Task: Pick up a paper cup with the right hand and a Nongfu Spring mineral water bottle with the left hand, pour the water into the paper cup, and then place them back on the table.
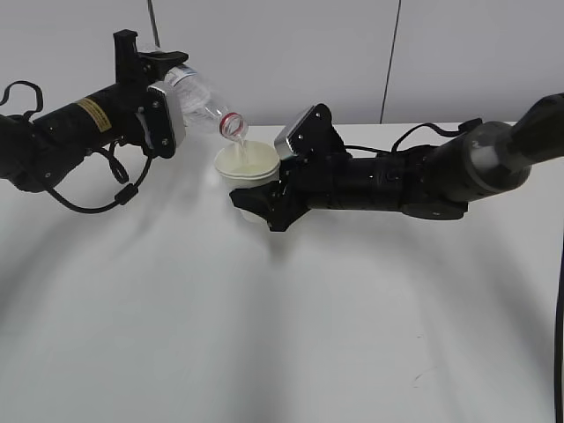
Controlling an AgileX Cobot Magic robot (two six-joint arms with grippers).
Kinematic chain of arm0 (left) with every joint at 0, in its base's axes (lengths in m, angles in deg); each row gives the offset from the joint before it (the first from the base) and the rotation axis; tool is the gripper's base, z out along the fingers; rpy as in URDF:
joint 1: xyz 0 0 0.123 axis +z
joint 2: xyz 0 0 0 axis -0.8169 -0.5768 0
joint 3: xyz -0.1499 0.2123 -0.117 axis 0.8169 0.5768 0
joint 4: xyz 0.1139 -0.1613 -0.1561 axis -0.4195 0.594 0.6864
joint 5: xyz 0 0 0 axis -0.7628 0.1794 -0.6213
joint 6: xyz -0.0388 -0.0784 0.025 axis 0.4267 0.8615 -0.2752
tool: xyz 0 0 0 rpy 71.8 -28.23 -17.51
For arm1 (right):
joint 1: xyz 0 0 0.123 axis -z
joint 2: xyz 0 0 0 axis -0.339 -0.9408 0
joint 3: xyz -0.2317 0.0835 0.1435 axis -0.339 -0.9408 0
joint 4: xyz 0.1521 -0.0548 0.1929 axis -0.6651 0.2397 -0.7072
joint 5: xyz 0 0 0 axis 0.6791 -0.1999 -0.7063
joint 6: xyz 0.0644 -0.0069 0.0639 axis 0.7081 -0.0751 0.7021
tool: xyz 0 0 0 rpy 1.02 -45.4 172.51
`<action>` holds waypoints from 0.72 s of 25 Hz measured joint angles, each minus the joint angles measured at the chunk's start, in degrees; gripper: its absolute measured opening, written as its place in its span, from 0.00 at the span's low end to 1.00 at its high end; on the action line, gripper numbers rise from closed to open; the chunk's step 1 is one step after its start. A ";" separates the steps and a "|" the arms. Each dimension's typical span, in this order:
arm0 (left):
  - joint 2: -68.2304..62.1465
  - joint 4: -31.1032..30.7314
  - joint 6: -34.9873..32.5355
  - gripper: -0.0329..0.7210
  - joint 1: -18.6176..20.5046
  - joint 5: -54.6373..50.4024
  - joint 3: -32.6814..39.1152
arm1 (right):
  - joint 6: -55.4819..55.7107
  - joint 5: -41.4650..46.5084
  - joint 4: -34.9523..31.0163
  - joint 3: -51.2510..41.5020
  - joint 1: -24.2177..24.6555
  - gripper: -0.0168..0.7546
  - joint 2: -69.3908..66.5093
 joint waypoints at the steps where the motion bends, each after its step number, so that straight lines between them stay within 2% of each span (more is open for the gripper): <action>1: 0.00 0.00 0.00 0.57 0.00 0.00 0.00 | 0.00 0.00 0.00 0.00 0.00 0.68 0.00; 11: 0.00 0.71 0.64 0.57 0.00 0.05 0.00 | 0.00 0.00 0.00 0.00 0.00 0.68 0.00; 16: 0.00 2.13 4.92 0.57 0.00 0.05 0.00 | 0.00 0.00 -1.09 0.00 0.00 0.68 0.00; 18: 0.00 2.54 8.76 0.57 0.00 0.05 0.00 | 0.00 0.00 -1.92 0.00 0.00 0.68 0.00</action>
